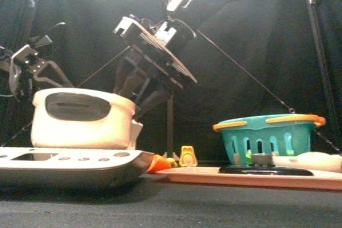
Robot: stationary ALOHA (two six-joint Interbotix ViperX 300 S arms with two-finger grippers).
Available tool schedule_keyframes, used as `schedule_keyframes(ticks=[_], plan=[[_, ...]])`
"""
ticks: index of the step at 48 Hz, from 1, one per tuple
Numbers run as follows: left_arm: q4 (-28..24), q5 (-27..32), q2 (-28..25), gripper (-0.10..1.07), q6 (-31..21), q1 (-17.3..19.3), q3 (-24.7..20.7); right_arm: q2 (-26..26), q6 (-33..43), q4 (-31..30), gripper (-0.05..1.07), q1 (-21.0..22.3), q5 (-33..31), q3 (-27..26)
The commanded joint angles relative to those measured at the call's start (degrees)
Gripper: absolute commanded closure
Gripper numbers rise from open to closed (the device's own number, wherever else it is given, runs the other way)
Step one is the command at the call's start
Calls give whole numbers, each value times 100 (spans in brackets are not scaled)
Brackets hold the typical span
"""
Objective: Grab pot lid
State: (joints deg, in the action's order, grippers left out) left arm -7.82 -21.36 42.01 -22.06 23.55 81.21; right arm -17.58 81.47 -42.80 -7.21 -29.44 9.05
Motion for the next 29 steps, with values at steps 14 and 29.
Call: schedule_keyframes(ticks=[14, 29], plan=[[9, -18, -9, -6, 0, 0, -70, 905, 0, -202, 28, -88, -738, 229], [9, -18, -9, -6, 0, 0, -79, 1582, 62, 114, 28, -316, -1028, 940]])
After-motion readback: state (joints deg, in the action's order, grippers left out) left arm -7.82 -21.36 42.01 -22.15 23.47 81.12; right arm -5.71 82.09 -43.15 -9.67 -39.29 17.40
